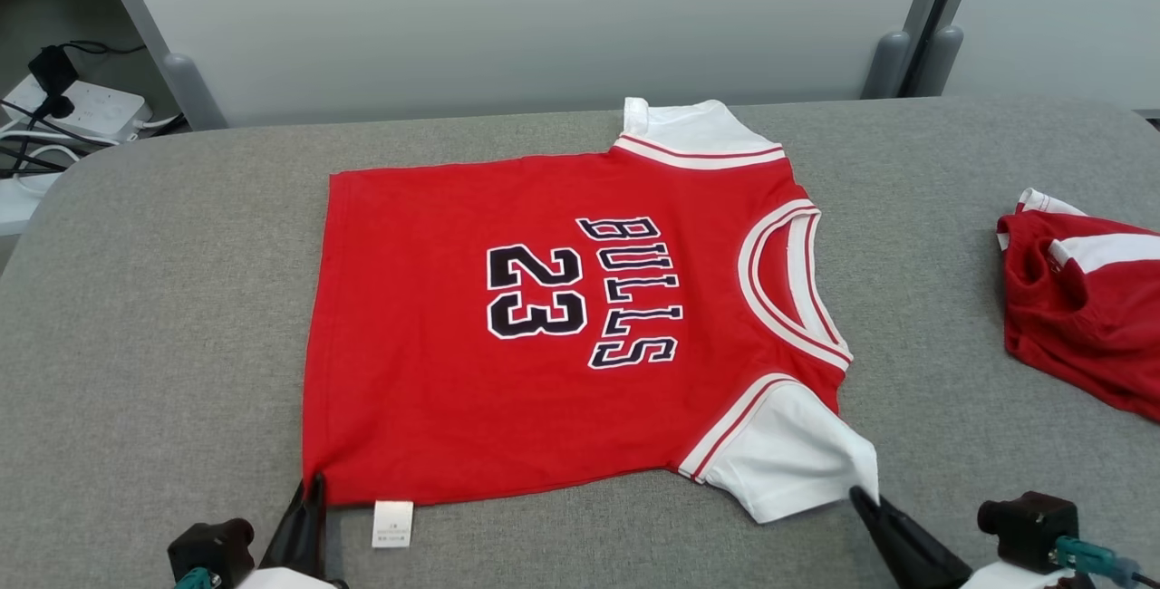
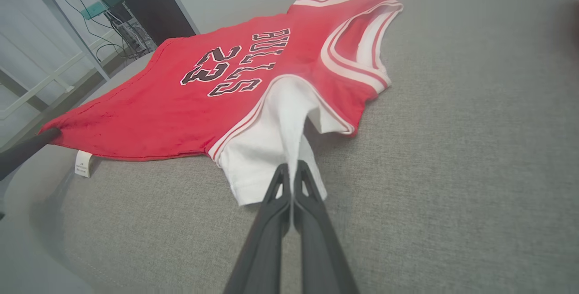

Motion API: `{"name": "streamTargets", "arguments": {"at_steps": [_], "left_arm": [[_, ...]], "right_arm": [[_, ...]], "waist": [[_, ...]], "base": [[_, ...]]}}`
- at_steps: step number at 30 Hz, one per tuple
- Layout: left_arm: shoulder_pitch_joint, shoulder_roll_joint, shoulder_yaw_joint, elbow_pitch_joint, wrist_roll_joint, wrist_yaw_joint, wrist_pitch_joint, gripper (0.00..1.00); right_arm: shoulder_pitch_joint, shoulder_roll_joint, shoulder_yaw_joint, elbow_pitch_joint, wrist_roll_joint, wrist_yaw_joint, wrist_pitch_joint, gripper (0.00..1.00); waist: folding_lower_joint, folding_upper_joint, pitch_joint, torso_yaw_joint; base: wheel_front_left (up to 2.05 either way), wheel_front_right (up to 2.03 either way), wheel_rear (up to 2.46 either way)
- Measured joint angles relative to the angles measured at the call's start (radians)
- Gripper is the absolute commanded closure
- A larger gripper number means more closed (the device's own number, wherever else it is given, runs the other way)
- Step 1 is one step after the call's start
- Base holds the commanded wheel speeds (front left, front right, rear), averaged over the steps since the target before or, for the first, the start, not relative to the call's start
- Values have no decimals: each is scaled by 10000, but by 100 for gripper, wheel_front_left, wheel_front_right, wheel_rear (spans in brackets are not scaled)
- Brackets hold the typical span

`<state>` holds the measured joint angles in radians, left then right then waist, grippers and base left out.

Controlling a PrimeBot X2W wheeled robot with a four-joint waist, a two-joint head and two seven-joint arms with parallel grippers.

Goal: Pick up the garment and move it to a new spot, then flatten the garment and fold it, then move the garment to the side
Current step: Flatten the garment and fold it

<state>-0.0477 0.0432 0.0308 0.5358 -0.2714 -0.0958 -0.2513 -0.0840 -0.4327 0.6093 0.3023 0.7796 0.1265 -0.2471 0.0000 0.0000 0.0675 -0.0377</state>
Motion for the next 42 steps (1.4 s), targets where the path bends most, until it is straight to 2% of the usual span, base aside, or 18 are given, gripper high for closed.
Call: {"name": "streamTargets", "arguments": {"at_steps": [6,14,17,21,26,33,42], "left_arm": [[0,92,-180,201,2,-12,405,100],[15,393,-144,-754,-12,94,1106,100],[76,451,-102,-1246,-29,213,1450,100],[393,489,-94,-2079,-100,313,1891,100],[333,504,-161,-2932,-167,366,2163,100],[-330,548,-416,-3630,-81,623,2742,100],[-1660,790,-332,-2905,-117,706,2943,100]], "right_arm": [[-120,-495,1122,-351,851,0,493,100],[-372,-1415,1659,-1156,1870,0,1524,100],[-392,-1716,1708,-1438,2063,0,1597,100],[-757,-1835,947,-1651,1852,0,665,100],[-984,-1576,564,-1616,1407,0,334,100],[-1591,-821,75,-1083,917,0,140,100],[-2785,75,-537,213,217,0,61,100]], "waist": [[0,0,24,52],[0,0,113,117],[1,0,151,106],[1,0,240,72],[0,0,386,79],[0,0,735,175],[0,0,1348,214]], "base": [[0,0,0],[0,0,0],[0,0,0],[0,0,0],[0,0,0],[0,0,0],[0,0,0]]}}
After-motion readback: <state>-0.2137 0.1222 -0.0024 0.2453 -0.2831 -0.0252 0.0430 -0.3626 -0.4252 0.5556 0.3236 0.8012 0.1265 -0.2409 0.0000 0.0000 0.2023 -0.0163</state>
